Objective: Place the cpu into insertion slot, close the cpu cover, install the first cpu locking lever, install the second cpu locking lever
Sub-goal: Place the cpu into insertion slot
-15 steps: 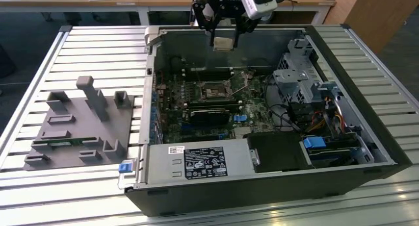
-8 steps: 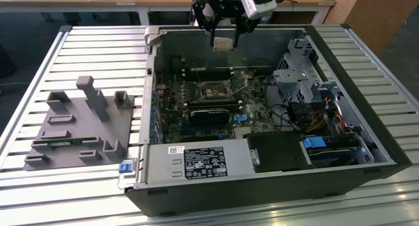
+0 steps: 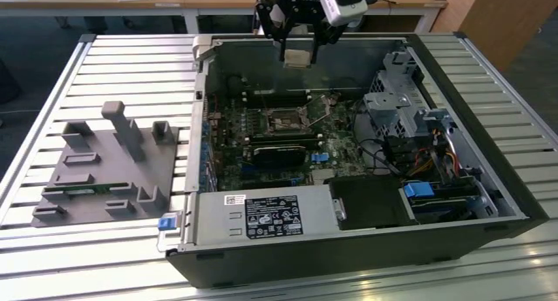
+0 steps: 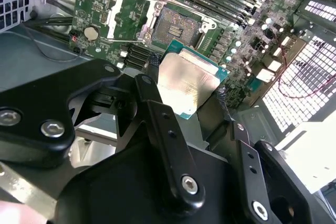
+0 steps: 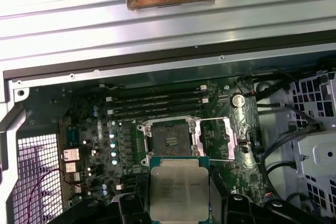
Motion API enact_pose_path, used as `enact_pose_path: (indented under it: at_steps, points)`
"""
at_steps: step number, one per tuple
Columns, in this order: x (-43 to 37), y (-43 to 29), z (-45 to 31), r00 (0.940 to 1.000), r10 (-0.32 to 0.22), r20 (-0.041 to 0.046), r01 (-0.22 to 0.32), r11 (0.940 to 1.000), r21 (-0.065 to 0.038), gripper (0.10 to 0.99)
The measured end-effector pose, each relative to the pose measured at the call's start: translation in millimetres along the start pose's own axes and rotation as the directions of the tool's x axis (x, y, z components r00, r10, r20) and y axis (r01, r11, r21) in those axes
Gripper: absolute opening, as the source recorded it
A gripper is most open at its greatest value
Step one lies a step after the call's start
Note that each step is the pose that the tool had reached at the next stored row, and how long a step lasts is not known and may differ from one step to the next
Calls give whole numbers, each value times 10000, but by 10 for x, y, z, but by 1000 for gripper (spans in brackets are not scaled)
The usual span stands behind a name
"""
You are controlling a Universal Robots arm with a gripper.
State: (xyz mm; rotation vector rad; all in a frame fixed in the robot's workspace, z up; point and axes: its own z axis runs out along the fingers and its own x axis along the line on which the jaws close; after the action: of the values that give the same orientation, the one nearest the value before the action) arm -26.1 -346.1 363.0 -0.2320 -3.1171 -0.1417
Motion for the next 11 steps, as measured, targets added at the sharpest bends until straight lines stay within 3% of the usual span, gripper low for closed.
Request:
enact_pose_path:
  at_steps: [11]
  points:
    - [6,-1,0,9998,191,17,-191,9998,-4,541]
